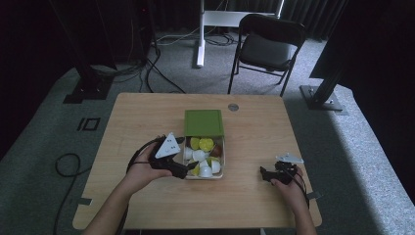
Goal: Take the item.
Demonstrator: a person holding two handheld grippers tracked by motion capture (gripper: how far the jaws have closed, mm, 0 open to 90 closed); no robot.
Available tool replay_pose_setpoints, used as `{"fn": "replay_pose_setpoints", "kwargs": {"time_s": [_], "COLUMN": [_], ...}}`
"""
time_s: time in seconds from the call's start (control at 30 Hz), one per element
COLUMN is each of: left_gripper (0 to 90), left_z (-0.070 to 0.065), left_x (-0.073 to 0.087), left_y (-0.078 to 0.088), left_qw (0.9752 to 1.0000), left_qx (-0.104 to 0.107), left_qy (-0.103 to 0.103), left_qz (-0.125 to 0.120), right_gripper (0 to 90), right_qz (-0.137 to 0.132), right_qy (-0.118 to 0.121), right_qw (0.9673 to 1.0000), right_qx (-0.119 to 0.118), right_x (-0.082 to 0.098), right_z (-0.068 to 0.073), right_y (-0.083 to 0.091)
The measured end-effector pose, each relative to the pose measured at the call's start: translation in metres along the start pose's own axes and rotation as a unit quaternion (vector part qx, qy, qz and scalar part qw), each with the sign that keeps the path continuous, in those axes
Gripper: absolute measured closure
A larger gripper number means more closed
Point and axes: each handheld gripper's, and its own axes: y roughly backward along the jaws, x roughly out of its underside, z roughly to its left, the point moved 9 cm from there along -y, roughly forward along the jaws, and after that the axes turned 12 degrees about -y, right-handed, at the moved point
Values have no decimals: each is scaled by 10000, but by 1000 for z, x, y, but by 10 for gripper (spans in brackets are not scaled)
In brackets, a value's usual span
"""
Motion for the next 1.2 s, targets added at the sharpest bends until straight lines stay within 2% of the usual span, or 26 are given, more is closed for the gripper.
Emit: {"fn": "replay_pose_setpoints", "kwargs": {"time_s": [0.07,0.27,0.4,0.6,0.7,1.0,1.1,1.17,1.2], "left_gripper": [93,93,93,93,93,95,108,142,154], "left_z": [-7,-23,-33,-46,-53,-62,-62,-60,-59], "left_x": [-3,-3,1,11,15,29,32,34,36], "left_y": [-6,-23,-34,-47,-52,-66,-70,-72,-73], "left_qw": [9999,9989,9984,9946,9932,9884,9883,9881,9869], "left_qx": [134,288,414,573,734,826,866,752,724], "left_qy": [-78,-303,-285,-661,-621,-797,-708,-735,-799], "left_qz": [17,218,240,566,657,995,1033,1124,1198], "right_gripper": [125,124,125,124,124,124,124,124,124], "right_qz": [0,-2,-2,0,1,2,3,2,2], "right_qy": [1,1,0,1,2,-1,-2,0,0], "right_qw": [10000,10000,10000,10000,10000,10000,10000,10000,10000], "right_qx": [0,0,-1,-3,-4,-4,-4,-3,-4], "right_x": [0,0,0,0,0,0,0,0,0], "right_z": [0,0,0,0,0,0,0,0,0], "right_y": [0,0,0,0,0,0,0,0,0]}}
